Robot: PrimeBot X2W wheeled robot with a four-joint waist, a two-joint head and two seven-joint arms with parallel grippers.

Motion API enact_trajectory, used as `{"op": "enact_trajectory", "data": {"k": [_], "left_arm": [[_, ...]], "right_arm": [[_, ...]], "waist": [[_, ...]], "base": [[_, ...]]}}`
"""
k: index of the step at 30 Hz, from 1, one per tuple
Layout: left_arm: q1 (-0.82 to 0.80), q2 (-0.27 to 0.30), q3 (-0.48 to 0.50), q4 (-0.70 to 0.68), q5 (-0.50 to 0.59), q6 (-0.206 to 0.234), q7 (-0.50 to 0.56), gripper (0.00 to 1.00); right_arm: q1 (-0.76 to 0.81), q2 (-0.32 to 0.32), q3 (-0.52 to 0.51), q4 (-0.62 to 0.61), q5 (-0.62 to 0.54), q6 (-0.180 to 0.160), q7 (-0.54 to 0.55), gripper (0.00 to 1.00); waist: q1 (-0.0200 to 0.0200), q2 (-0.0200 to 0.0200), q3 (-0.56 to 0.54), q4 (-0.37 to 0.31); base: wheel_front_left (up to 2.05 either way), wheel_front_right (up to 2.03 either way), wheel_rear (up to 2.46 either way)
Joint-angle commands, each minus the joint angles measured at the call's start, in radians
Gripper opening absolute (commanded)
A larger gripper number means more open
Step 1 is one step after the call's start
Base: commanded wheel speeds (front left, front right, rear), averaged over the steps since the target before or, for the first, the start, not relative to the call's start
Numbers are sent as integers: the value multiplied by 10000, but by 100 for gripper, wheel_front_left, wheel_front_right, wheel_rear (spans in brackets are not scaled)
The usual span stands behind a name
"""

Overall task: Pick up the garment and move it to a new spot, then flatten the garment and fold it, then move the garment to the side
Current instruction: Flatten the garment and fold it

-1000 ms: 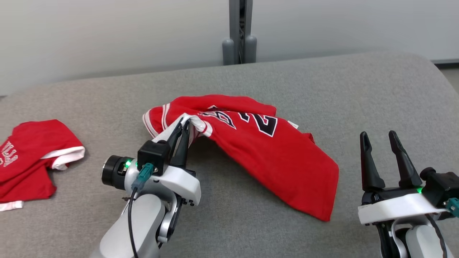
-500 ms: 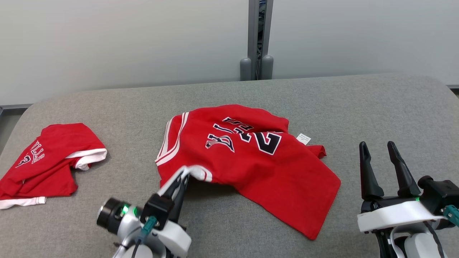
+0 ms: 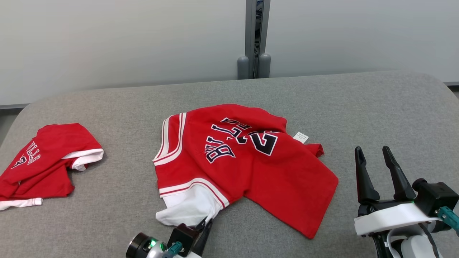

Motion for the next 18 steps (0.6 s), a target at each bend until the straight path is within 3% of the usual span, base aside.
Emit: {"op": "enact_trajectory", "data": {"k": [1, 5, 9, 18], "left_arm": [[13, -42, -10, 208, -110, -90, -46, 100], [-242, -312, -62, 717, -359, -262, -62, 100], [-413, -372, 182, 638, -495, -142, -73, 100], [-36, 229, 2228, -1641, -472, 557, -51, 100]], "right_arm": [[-40, -74, 15, 7, 25, 2, -65, 100], [-127, -112, -39, 28, -3, 2, -65, 100], [-124, -136, -75, 50, -25, 2, -65, 100], [23, -121, -160, -120, -80, 2, -65, 100]], "waist": [[0, 0, 56, -33], [0, 0, 136, -49], [0, 0, 109, -22], [0, 0, -160, 132]], "base": [[0, 0, 0], [0, 0, 0], [0, 0, 0], [0, 0, 0]]}}
